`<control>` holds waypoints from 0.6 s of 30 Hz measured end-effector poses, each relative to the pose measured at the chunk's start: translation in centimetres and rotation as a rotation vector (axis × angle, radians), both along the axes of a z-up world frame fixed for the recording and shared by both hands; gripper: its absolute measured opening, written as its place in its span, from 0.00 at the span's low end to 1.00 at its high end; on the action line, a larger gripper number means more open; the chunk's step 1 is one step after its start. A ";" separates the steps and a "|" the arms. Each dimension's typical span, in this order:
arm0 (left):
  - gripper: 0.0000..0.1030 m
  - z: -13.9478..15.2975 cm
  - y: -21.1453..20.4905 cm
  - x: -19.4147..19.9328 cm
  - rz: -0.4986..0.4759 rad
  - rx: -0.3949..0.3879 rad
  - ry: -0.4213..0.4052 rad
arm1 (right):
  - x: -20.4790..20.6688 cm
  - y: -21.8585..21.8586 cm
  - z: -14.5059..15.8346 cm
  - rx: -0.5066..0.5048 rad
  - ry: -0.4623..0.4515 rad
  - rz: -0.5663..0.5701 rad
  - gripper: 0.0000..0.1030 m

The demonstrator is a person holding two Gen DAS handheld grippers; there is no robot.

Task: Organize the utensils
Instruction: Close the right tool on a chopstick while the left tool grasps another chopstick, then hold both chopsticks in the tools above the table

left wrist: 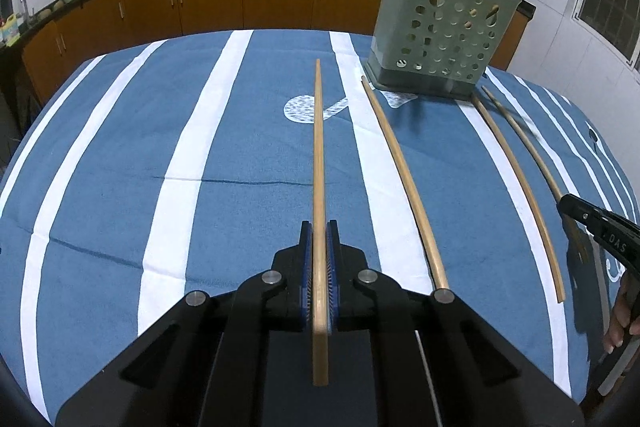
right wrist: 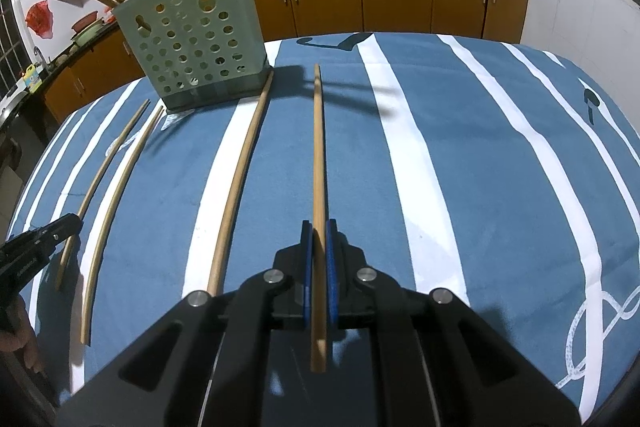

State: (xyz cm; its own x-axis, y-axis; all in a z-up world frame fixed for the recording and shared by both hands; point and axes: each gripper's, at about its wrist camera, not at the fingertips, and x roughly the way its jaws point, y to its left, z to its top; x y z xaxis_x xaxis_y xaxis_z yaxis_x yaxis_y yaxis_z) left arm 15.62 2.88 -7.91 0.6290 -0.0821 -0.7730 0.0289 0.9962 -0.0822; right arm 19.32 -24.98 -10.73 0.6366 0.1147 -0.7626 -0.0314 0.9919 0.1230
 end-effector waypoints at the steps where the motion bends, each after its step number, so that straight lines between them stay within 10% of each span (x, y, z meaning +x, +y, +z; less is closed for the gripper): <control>1: 0.08 0.0 0.0 0.0 0.000 -0.002 0.000 | 0.0 0.1 0.0 -0.002 0.000 0.001 0.08; 18: 0.08 0.0 0.2 -0.1 0.000 -0.009 0.000 | 0.0 0.0 -0.1 -0.004 0.000 0.003 0.08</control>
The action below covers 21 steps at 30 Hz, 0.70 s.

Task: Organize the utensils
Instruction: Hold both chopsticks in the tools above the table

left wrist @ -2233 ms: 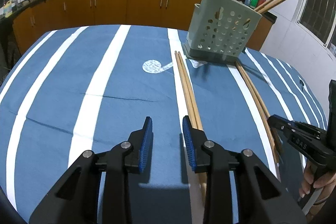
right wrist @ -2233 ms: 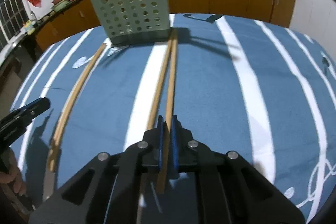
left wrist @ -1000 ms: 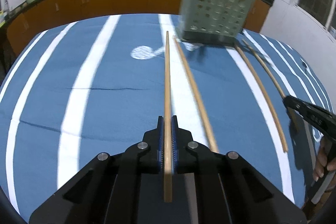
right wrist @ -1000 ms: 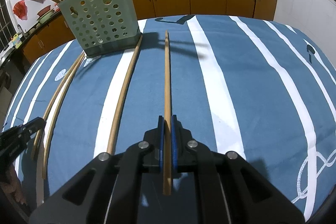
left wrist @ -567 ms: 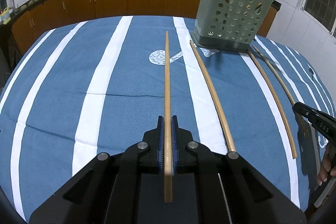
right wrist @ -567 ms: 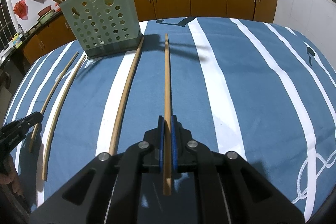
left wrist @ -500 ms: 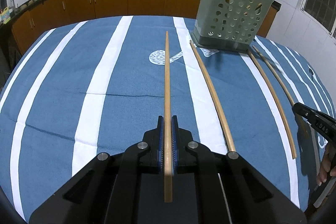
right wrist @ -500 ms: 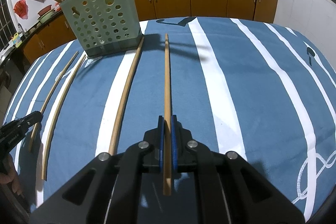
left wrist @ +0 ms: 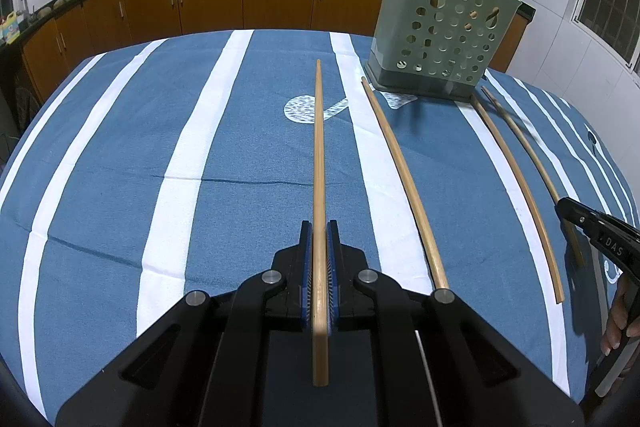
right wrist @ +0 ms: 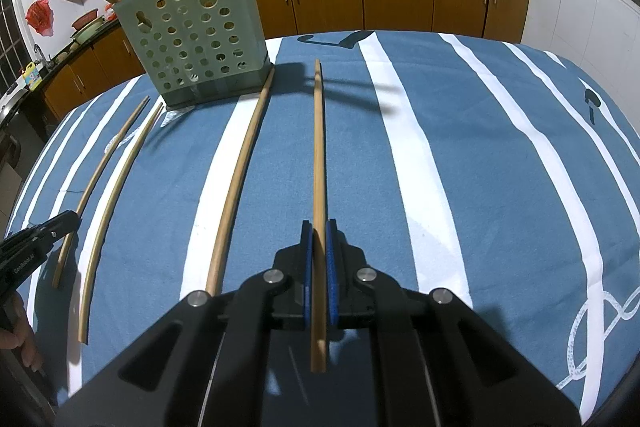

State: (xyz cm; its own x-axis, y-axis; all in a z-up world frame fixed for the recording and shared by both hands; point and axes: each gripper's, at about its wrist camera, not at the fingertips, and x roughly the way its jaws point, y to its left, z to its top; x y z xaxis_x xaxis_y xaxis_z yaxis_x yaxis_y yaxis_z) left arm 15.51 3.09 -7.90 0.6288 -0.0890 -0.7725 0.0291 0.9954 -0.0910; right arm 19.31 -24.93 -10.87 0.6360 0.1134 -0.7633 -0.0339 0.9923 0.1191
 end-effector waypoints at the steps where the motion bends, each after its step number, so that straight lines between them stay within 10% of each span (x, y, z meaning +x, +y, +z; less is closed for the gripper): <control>1: 0.08 0.0 0.0 0.0 0.001 0.002 0.000 | 0.0 0.0 0.0 -0.001 0.000 0.000 0.08; 21: 0.08 -0.1 0.1 0.0 0.008 -0.029 0.001 | -0.4 0.5 -0.2 -0.047 -0.016 0.006 0.08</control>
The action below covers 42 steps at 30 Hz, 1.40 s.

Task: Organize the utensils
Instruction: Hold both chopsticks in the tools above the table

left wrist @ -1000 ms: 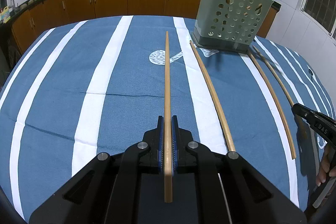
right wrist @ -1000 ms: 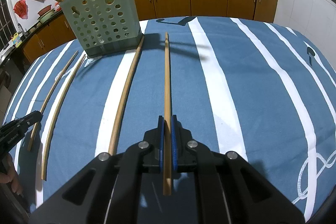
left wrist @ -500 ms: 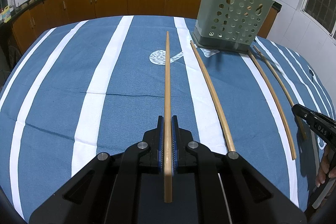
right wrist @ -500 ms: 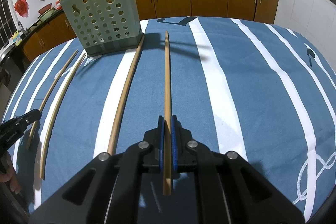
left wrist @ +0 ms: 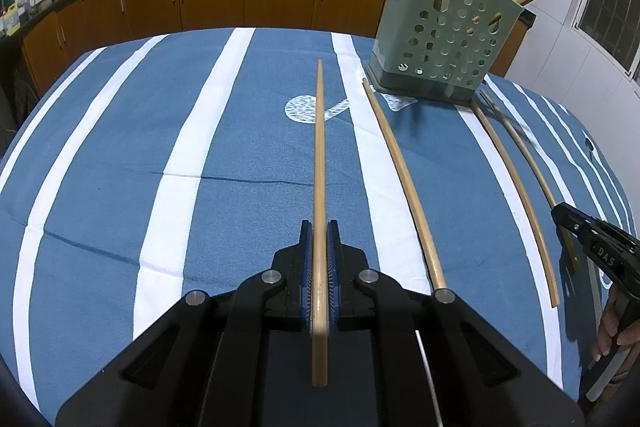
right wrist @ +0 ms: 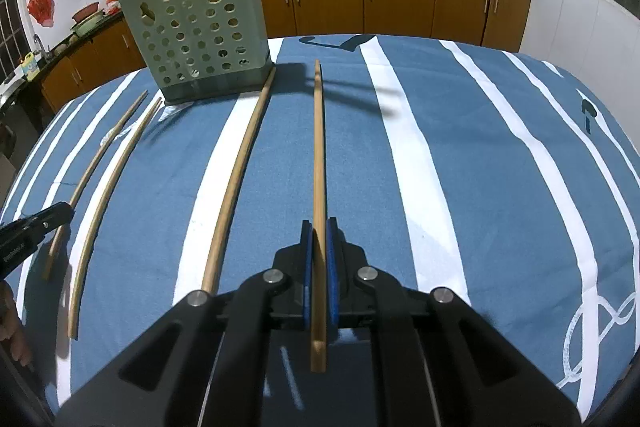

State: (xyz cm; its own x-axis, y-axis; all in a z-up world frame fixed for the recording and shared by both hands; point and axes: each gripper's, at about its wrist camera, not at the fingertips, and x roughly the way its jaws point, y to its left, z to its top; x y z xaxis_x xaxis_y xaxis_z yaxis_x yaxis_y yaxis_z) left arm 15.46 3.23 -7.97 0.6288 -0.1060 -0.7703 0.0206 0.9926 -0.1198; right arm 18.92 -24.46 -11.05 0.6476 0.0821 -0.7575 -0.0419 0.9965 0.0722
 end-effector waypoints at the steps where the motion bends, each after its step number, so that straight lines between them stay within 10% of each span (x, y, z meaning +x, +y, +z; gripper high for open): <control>1: 0.08 0.0 0.0 0.0 0.000 -0.002 0.000 | 0.0 0.0 0.0 -0.004 0.000 -0.001 0.08; 31: 0.09 -0.1 0.2 0.0 0.002 -0.029 0.000 | 0.0 0.0 0.0 -0.004 0.000 -0.005 0.09; 42: 0.08 0.1 -1.1 -0.6 -0.051 0.083 0.000 | -0.7 -1.2 0.4 0.052 0.014 -0.011 0.08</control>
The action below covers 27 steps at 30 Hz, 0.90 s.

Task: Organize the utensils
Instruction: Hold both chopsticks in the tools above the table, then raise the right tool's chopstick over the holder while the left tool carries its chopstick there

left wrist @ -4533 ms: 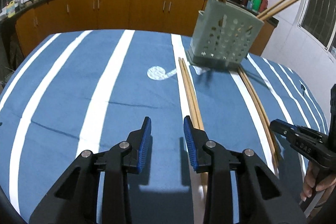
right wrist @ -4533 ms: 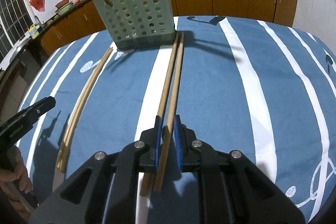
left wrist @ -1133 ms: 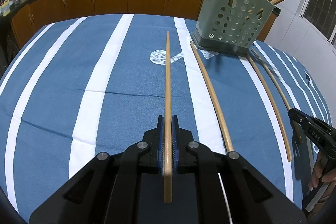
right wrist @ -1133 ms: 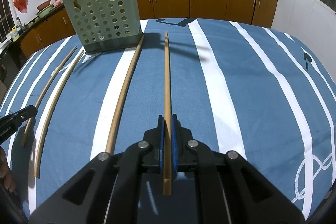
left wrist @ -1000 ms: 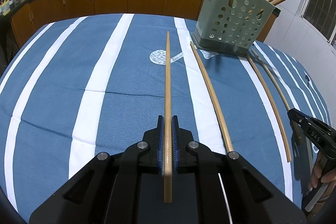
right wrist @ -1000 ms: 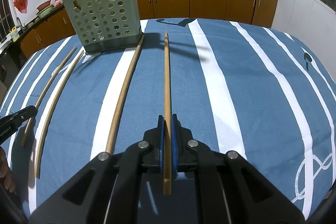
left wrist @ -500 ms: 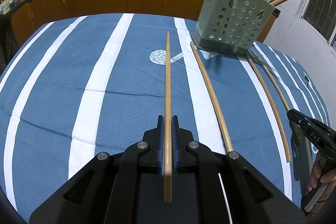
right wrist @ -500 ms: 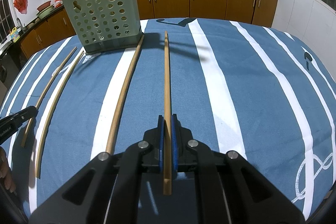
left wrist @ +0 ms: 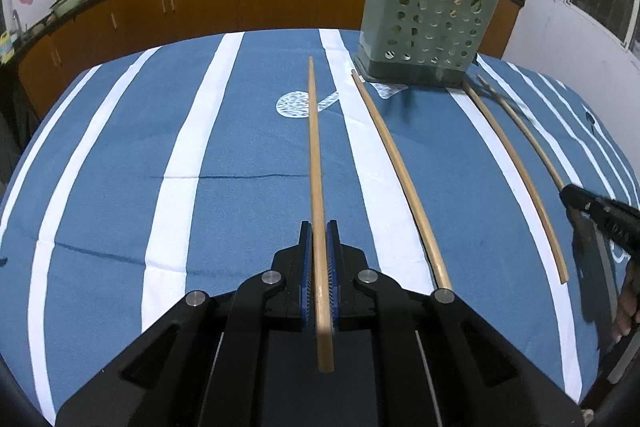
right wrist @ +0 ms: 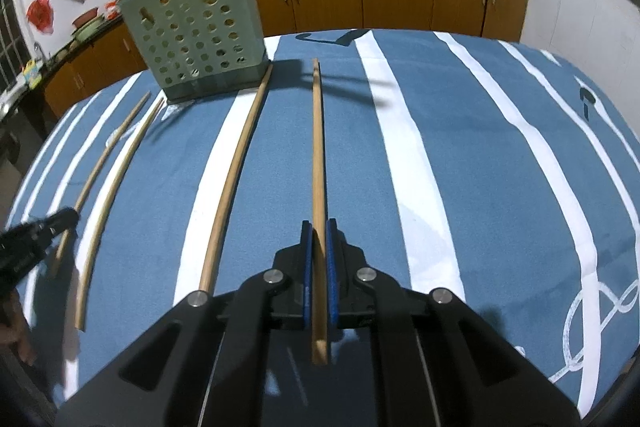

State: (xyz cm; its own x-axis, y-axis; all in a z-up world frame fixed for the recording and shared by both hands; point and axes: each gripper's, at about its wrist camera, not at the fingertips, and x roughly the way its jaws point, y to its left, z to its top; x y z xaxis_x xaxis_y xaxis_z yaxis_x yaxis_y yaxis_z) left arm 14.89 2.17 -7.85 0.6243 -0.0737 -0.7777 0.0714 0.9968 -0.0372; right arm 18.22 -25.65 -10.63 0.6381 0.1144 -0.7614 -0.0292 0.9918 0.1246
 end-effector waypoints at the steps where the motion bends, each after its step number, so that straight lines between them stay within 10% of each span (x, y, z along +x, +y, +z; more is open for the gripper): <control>1: 0.08 0.5 0.0 -0.1 -0.006 -0.002 -0.013 | -0.1 -0.2 0.4 0.009 -0.010 -0.005 0.08; 13: 0.07 11.1 1.6 -0.3 0.025 -0.118 -0.294 | -1.4 -1.2 10.3 0.022 -0.306 -0.024 0.08; 27: 0.07 14.4 1.2 0.3 0.023 -0.131 -0.380 | -1.3 -1.2 13.7 0.035 -0.386 -0.013 0.08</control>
